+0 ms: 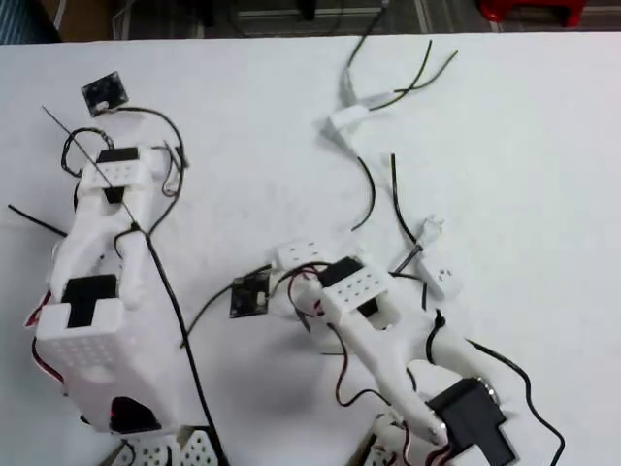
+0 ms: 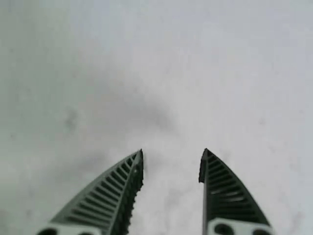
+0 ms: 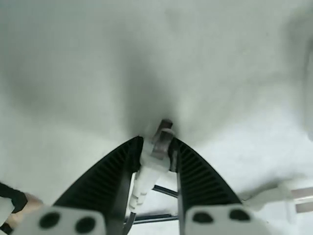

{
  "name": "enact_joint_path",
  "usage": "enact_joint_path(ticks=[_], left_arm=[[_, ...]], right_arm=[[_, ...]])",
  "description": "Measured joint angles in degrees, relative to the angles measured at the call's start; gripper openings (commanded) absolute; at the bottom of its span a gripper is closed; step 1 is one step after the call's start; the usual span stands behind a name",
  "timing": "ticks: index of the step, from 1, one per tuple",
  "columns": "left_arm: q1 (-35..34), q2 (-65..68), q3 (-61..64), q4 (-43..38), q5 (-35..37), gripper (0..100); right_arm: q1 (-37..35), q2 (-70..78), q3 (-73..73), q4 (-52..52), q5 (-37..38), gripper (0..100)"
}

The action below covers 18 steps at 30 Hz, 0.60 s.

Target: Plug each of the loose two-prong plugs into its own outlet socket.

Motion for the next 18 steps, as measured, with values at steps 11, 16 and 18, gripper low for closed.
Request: enact_joint_path(ticks=[11,16,18], left_arm=[[0.0,0.0,0.0,0.0,0.0,20],[0.0,0.0,0.0,0.0,0.0,20],[0.0,0.0,0.0,0.0,0.0,20]], right_arm=[[-0.2,3.7,-1.2,0.5,0.0,23.4],[-0.3,3.6,-1.2,2.5,0.2,16.7],[-0.3,4.2,-2.8,4.6,0.3,14.4]])
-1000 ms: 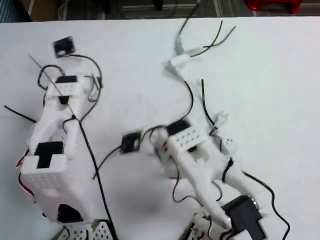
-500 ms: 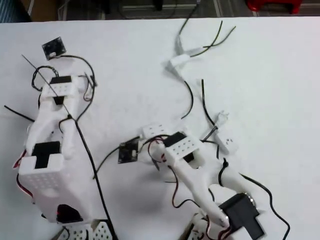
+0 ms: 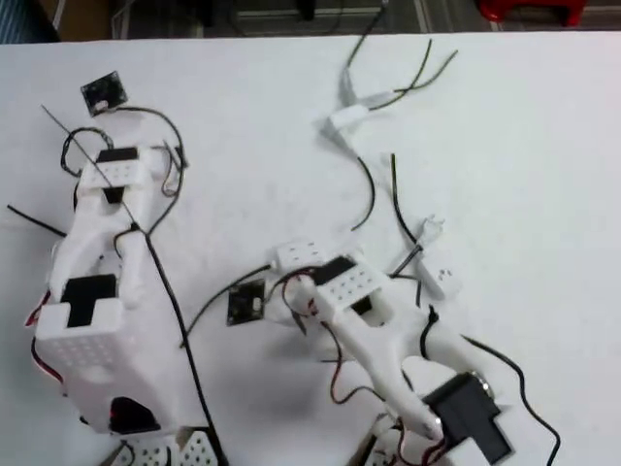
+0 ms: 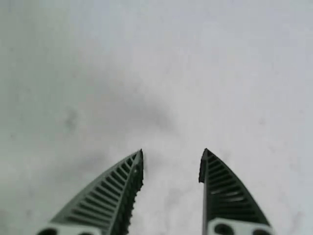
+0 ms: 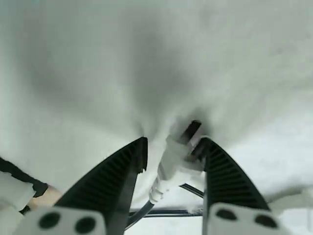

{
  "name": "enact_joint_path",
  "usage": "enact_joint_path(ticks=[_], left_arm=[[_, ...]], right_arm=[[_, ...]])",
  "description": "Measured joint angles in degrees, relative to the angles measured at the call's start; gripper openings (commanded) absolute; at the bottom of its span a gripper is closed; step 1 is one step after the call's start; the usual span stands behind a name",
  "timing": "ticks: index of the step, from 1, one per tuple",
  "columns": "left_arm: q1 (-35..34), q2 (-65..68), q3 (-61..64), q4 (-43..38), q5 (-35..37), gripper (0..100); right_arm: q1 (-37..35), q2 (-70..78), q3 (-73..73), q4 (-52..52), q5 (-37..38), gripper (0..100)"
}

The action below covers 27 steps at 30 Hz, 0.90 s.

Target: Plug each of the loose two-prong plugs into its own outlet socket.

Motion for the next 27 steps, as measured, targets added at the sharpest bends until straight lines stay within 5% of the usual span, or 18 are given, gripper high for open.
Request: enact_joint_path(ticks=[8,20,27], left_arm=[[0.0,0.0,0.0,0.0,0.0,20],[0.0,0.0,0.0,0.0,0.0,20],[0.0,0.0,0.0,0.0,0.0,20]], right_arm=[[1.8,0.6,-6.1,9.5,-0.2,13.0],[4.7,1.0,-6.1,8.6,-0.4,13.0],[3.3,1.1,-6.1,5.6,-7.1,12.8]])
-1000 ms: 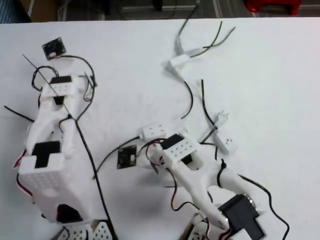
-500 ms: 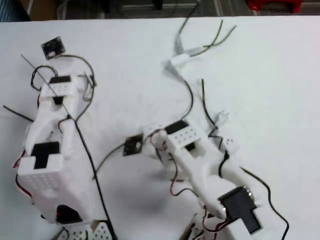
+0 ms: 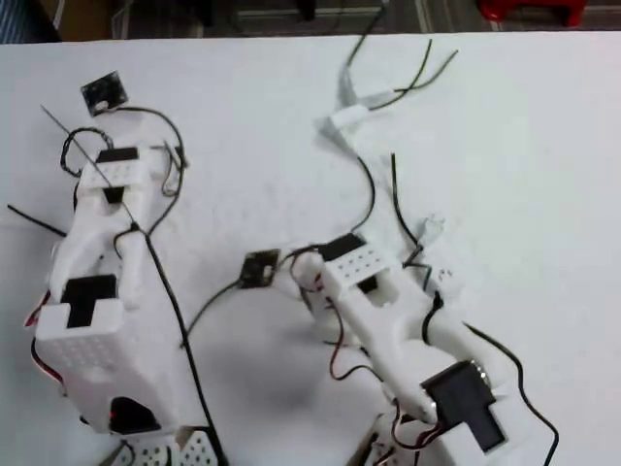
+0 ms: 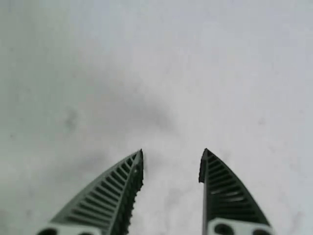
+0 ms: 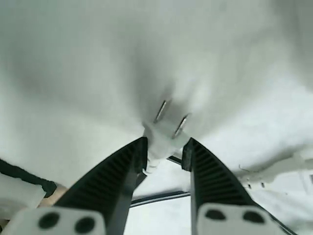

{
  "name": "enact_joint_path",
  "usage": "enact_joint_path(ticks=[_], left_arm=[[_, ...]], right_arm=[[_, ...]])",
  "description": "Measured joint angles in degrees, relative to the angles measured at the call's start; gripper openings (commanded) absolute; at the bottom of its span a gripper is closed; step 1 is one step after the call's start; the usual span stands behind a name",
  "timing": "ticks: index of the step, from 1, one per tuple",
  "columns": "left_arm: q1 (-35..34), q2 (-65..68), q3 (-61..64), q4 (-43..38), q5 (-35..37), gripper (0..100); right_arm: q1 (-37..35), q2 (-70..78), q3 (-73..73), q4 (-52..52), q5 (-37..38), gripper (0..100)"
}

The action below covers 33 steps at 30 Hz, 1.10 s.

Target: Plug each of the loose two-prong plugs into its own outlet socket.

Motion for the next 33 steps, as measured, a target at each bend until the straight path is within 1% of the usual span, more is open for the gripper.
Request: enact_joint_path(ticks=[6,9,17,22,27,30,33], left_arm=[[-0.1,0.0,0.0,0.0,0.0,20],[-0.1,0.0,0.0,0.0,0.0,20],[-0.1,0.0,0.0,0.0,0.0,20],[-0.1,0.0,0.0,0.0,0.0,20],[-0.1,0.0,0.1,0.0,0.0,20],[-0.1,0.0,0.1,0.0,0.0,20],[-0.1,0.0,0.1,0.0,0.0,20]], right_arm=[[-6.9,0.0,0.0,-0.4,-7.8,12.7],[-9.1,0.0,0.0,-0.6,-10.9,12.6],[-9.5,-1.1,6.3,-5.1,-12.2,12.4],[-9.4,-0.9,7.6,-6.5,-13.3,2.6],[-9.2,0.0,6.0,-6.9,-19.0,1.9],[-9.2,0.2,4.0,-6.5,-20.0,1.9],[-9.4,0.3,-0.1,-2.5,-20.2,1.9]])
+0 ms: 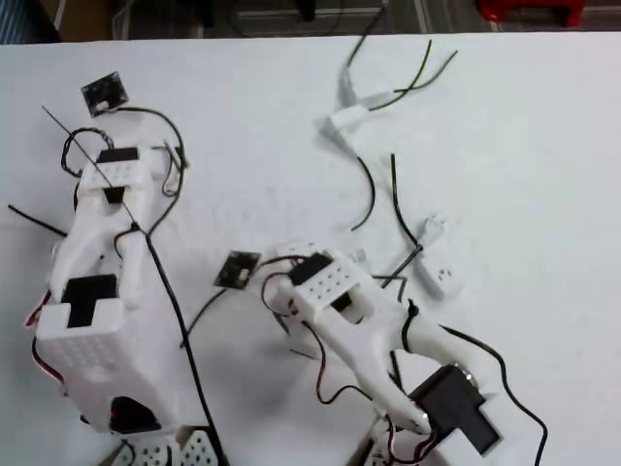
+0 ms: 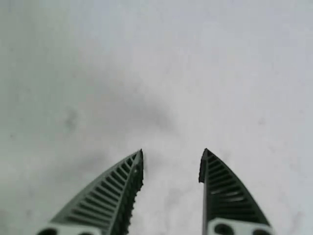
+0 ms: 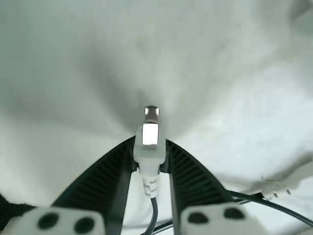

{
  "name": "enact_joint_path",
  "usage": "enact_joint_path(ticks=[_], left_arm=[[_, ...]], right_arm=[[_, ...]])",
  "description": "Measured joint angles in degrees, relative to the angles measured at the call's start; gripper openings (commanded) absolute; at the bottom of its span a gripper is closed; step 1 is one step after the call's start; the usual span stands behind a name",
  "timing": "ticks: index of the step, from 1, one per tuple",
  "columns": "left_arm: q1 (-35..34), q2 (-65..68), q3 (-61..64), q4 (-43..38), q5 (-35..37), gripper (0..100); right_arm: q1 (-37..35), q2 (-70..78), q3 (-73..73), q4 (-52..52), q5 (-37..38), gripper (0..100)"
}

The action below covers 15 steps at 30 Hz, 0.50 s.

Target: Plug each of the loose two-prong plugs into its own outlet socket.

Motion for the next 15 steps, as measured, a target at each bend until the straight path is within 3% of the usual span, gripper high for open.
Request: enact_joint_path(ticks=[9,15], left_arm=[[0.0,0.0,0.0,0.0,0.0,20],[0.0,0.0,0.0,0.0,0.0,20]], right_arm=[[10.6,-8.0,-28.3,18.9,0.0,1.9],[13.5,-18.6,-42.5,22.6,0.0,1.9]])
